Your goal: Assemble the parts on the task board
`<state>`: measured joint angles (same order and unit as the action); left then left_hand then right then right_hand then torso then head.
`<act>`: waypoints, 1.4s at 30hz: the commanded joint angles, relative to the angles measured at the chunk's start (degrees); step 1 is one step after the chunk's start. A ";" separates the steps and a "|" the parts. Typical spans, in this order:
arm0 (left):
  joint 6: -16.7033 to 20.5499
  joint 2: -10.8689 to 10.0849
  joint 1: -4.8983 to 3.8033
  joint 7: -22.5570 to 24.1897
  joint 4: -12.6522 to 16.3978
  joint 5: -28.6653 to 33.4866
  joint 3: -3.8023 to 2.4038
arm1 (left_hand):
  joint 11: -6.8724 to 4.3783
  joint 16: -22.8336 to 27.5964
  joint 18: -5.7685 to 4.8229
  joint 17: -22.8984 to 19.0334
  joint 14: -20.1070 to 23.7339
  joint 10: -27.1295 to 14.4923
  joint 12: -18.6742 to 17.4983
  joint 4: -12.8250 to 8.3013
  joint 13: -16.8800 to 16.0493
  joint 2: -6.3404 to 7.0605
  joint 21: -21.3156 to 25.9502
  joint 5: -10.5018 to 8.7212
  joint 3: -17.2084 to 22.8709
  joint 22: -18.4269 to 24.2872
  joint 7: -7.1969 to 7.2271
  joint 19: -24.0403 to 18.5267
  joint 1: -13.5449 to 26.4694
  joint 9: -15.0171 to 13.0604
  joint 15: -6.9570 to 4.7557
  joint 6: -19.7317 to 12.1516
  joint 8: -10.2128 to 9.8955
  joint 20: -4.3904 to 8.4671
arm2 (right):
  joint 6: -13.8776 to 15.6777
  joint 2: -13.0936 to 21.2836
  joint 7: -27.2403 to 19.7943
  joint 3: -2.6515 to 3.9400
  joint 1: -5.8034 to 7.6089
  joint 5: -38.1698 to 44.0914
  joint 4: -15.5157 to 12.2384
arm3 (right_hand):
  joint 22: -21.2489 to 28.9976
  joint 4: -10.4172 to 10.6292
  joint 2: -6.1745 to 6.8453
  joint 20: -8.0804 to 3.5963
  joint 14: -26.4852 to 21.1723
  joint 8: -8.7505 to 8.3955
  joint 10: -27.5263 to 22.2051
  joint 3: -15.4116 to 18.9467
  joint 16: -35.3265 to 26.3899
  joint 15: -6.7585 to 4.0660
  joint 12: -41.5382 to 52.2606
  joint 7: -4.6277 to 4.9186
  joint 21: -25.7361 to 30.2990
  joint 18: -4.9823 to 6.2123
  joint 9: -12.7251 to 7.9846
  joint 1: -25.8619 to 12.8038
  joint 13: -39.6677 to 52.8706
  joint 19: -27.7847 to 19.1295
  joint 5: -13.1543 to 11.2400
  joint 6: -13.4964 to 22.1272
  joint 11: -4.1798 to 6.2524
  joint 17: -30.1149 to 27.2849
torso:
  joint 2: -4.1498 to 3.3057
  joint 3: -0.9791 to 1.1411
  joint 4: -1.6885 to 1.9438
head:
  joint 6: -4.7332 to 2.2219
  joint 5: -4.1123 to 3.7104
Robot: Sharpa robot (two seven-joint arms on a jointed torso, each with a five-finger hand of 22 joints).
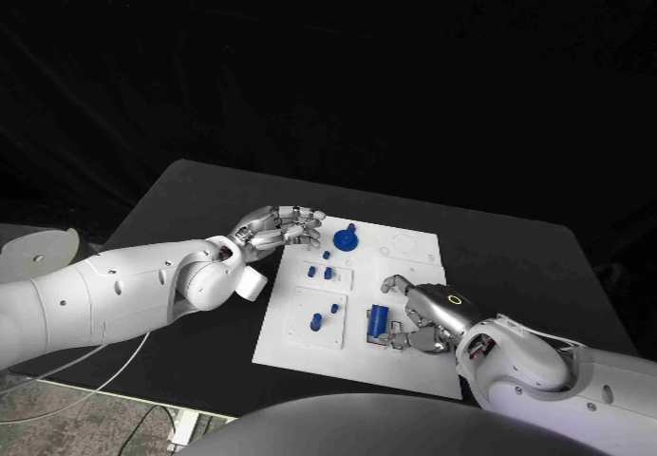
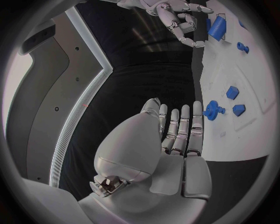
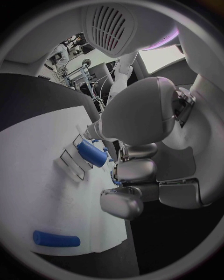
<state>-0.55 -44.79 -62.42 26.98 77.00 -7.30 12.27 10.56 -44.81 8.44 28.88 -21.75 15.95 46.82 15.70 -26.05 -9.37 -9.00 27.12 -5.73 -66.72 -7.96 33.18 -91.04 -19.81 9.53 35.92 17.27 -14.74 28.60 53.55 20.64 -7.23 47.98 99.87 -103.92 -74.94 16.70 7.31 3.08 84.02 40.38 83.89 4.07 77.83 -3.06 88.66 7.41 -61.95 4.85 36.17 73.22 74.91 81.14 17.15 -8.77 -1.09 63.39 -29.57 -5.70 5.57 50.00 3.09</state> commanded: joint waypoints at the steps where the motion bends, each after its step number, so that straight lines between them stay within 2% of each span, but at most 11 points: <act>1: -1.34 0.19 0.05 0.11 0.01 0.29 -0.06 | 0.26 0.14 0.87 -0.07 0.26 0.13 0.16 0.07 0.06 -0.53 0.36 0.39 0.28 -0.09 0.05 -0.10 -0.05 0.09 -0.03 -0.31 0.38 -0.42 | -2.04 -0.09 1.21 0.02 -0.03 0.57 -0.06 | -7.61 0.14 0.15 0.23 0.93 0.60 4.61 0.08 -0.07 0.34 0.09 0.01 0.23 0.62 -0.57 -0.87 13.53 -0.06 -1.00 -0.60 -0.36 0.07 | -0.01 0.01 0.00 | 0.00 -0.01; 10: -1.63 0.28 0.08 -0.19 -0.04 0.29 -0.06 | 0.29 0.14 0.87 -0.07 0.26 0.15 0.17 0.07 0.08 -0.55 0.37 0.43 0.31 -0.11 0.04 -0.11 -0.05 0.10 -0.01 -0.33 0.39 -0.43 | -3.44 -0.55 1.34 0.02 -0.04 0.39 0.02 | -7.65 0.20 1.09 0.31 0.95 2.89 4.81 0.40 0.01 0.38 0.29 -0.06 0.34 0.64 -1.78 -2.05 13.74 0.02 -3.44 -1.81 -0.37 0.21 | 0.00 0.04 -0.03 | 0.00 -0.01; 14: -1.79 0.27 0.09 -0.36 -0.04 0.29 -0.06 | 0.29 0.14 0.87 -0.07 0.26 0.15 0.17 0.07 0.08 -0.55 0.37 0.43 0.31 -0.11 0.04 -0.11 -0.05 0.10 -0.01 -0.33 0.39 -0.43 | -3.58 -0.85 1.37 0.02 -0.04 0.41 0.23 | -7.54 0.04 0.28 0.27 0.81 6.20 4.60 -0.02 -0.17 0.30 0.13 -0.34 0.92 0.74 -1.57 -1.82 13.53 -0.14 -1.88 -3.13 -0.24 -0.11 | -0.02 0.04 -0.01 | 0.00 -0.06; 19: -1.85 0.33 0.11 -0.43 -0.11 0.29 -0.06 | 0.34 0.12 0.86 -0.07 0.26 0.17 0.17 0.08 0.12 -0.60 0.39 0.48 0.35 -0.12 0.02 -0.12 -0.05 0.12 0.03 -0.36 0.39 -0.45 | -3.71 -1.37 1.38 0.02 -0.04 0.46 0.59 | -7.39 -0.30 -0.95 0.14 0.61 12.02 4.28 -0.18 -0.42 0.09 -0.08 -0.84 1.76 0.87 -0.31 -0.74 13.23 -0.34 1.65 -3.46 0.06 -0.52 | 0.00 0.01 -0.02 | 0.00 -0.17; 22: -1.90 0.40 0.12 -0.45 -0.14 0.29 -0.06 | 0.35 0.12 0.86 -0.08 0.26 0.17 0.17 0.08 0.13 -0.61 0.39 0.49 0.36 -0.12 0.02 -0.12 -0.05 0.12 0.04 -0.38 0.39 -0.45 | -3.78 -1.68 1.36 0.02 -0.05 0.48 0.87 | -7.35 -0.58 -1.52 0.02 0.54 14.31 4.10 -0.19 -0.51 -0.05 -0.21 -1.07 2.06 0.91 0.15 0.01 13.06 -0.39 4.36 -3.12 0.23 -0.67 | 0.00 0.00 0.01 | 0.00 -0.23; 25: -1.95 0.45 0.13 -0.48 -0.15 0.30 -0.06 | 0.36 0.12 0.86 -0.08 0.26 0.17 0.17 0.08 0.14 -0.61 0.40 0.50 0.37 -0.13 0.01 -0.12 -0.05 0.13 0.05 -0.39 0.39 -0.46 | -3.85 -2.02 1.37 0.02 -0.05 0.49 1.18 | -7.35 -0.79 -2.14 -0.14 0.53 16.18 4.00 -0.13 -0.52 -0.19 -0.27 -1.26 2.19 0.92 0.21 0.68 12.97 -0.36 8.63 -2.54 0.46 -0.67 | -0.02 0.00 0.02 | 0.00 -0.25; 27: -1.97 0.48 0.14 -0.48 -0.16 0.30 -0.06 | 0.38 0.12 0.85 -0.08 0.27 0.16 0.16 0.09 0.15 -0.63 0.41 0.52 0.38 -0.13 0.01 -0.13 -0.04 0.14 0.06 -0.41 0.38 -0.46 | -3.97 -2.19 1.38 0.02 -0.05 0.49 1.34 | -7.37 -0.98 -2.39 -0.20 0.55 16.82 3.98 -0.22 -0.50 -0.28 -0.28 -1.35 2.20 0.91 0.10 1.14 12.95 -0.33 10.95 -2.40 0.51 -0.62 | -0.02 -0.01 0.01 | 0.00 -0.22; 28: -1.98 0.50 0.14 -0.48 -0.18 0.30 -0.06 | 0.38 0.12 0.85 -0.08 0.27 0.16 0.16 0.09 0.15 -0.63 0.41 0.52 0.38 -0.13 0.01 -0.13 -0.04 0.14 0.06 -0.41 0.38 -0.46 | -4.08 -2.32 1.36 0.02 -0.05 0.52 1.48 | -7.38 -1.13 -2.54 -0.26 0.55 17.37 3.96 -0.32 -0.50 -0.35 -0.30 -1.42 2.23 0.91 -0.04 1.55 12.93 -0.31 13.76 -2.44 0.58 -0.61 | 0.01 0.00 -0.01 | 0.00 -0.17; 30: -2.00 0.52 0.15 -0.48 -0.20 0.30 -0.06 | 0.38 0.11 0.85 -0.08 0.27 0.16 0.16 0.09 0.16 -0.64 0.41 0.53 0.39 -0.13 0.00 -0.14 -0.04 0.14 0.07 -0.43 0.38 -0.47 | -4.24 -2.45 1.34 0.02 -0.05 0.57 1.62 | -7.38 -1.27 -2.62 -0.32 0.53 17.90 3.93 -0.46 -0.53 -0.40 -0.32 -1.48 2.29 0.91 -0.29 1.98 12.90 -0.30 16.68 -2.53 0.65 -0.67 | 0.03 0.00 -0.01 | 0.00 -0.14; 34: -2.04 0.54 0.16 -0.46 -0.20 0.30 -0.06 | 0.39 0.11 0.85 -0.08 0.28 0.15 0.15 0.09 0.17 -0.65 0.42 0.54 0.40 -0.13 -0.01 -0.14 -0.04 0.15 0.08 -0.44 0.37 -0.47 | -4.73 -2.62 1.28 0.02 -0.05 0.64 1.77 | -7.36 -1.65 -2.52 -0.38 0.51 18.44 3.82 -0.76 -0.57 -0.46 -0.40 -1.53 2.46 0.93 -0.80 2.81 12.80 -0.32 19.89 -2.40 0.72 -0.71 | 0.03 0.00 0.01 | 0.00 -0.10; 42: -2.17 0.61 0.26 -0.43 -0.27 0.86 -0.06 | 0.41 0.11 0.84 -0.09 0.29 0.14 0.14 0.10 0.20 -0.69 0.45 0.58 0.43 -0.14 -0.02 -0.17 -0.04 0.16 0.10 -0.48 0.37 -0.49 | -5.81 -2.81 1.36 0.01 -0.05 0.86 1.63 | -7.33 -2.01 -2.09 -0.40 0.42 18.71 3.34 -1.06 -0.70 -0.47 -0.76 -1.48 2.71 0.94 -1.52 3.59 12.34 -0.36 21.88 -1.24 0.72 -0.92 | 0.02 0.02 -0.04 | 0.00 -0.08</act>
<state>-1.43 -44.34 -62.24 26.21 76.73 -7.12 12.26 10.55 -44.81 8.45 28.84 -21.76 15.96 46.82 15.86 -25.93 -9.42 -8.79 27.40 -5.57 -66.76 -7.96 32.98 -90.98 -19.71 9.53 35.92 17.27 -14.95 24.78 50.75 21.56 -7.12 48.04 99.93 -102.39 -74.91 15.10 5.06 2.87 84.02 58.98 83.94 2.96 77.49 -3.07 88.07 5.90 -59.46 4.85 34.75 76.26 74.90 80.94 38.84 -10.43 -0.71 62.53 -29.54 -5.70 5.54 50.00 3.02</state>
